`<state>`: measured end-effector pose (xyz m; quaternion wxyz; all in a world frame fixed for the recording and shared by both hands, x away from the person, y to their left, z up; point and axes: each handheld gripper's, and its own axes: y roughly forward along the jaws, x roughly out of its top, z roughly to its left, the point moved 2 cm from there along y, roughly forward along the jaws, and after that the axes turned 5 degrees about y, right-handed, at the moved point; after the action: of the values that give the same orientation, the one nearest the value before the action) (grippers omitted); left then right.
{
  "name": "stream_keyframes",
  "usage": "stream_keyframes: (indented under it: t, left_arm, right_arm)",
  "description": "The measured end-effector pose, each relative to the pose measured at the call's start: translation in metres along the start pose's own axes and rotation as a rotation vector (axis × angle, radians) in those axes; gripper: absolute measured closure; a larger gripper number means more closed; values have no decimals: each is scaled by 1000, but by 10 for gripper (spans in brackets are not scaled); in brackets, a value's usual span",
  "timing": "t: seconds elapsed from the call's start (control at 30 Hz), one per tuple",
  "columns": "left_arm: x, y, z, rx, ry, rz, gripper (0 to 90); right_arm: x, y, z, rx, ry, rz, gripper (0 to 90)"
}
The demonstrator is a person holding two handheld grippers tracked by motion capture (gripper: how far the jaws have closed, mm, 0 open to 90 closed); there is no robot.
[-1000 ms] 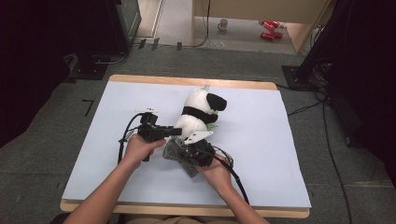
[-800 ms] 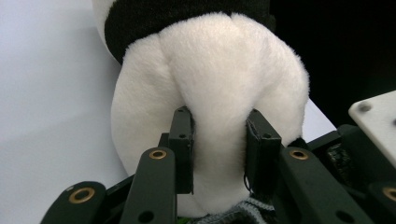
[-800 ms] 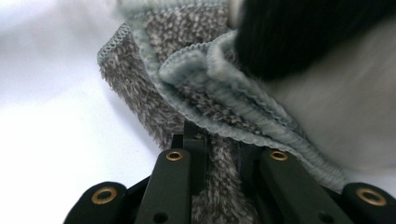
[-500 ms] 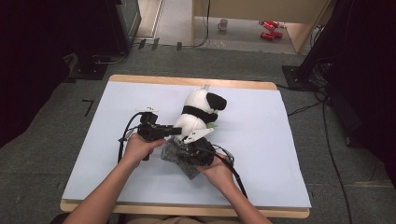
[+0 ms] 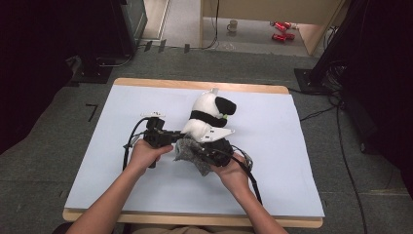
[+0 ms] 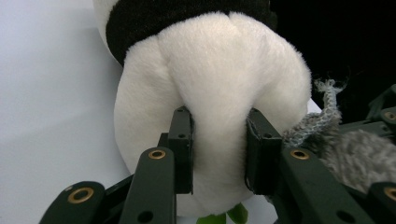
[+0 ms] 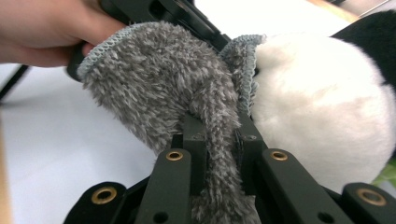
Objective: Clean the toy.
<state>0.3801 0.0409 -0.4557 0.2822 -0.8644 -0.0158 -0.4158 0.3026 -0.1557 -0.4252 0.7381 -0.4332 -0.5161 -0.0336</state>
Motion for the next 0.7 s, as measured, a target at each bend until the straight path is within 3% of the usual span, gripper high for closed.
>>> stream_keyframes:
  t: [0.13, 0.37, 0.47, 0.53, 0.7]
  left_arm:
    - [-1, 0, 2, 7, -1, 5, 684]
    - [-2, 0, 1, 15, 7, 3, 684]
    - [-2, 0, 1, 12, 8, 2, 682]
    - [-2, 0, 1, 10, 7, 2, 678]
    - [-1, 0, 1, 6, 2, 0, 672]
  right_arm:
    - [-8, 9, 1, -9, -26, -19, 803]
    - [-16, 18, 5, 0, -52, 18, 805]
    - [-22, 26, 7, 9, -58, 59, 805]
    - [-28, 34, 10, -13, -86, 113, 805]
    - [-37, 46, 6, -11, -62, 169, 805]
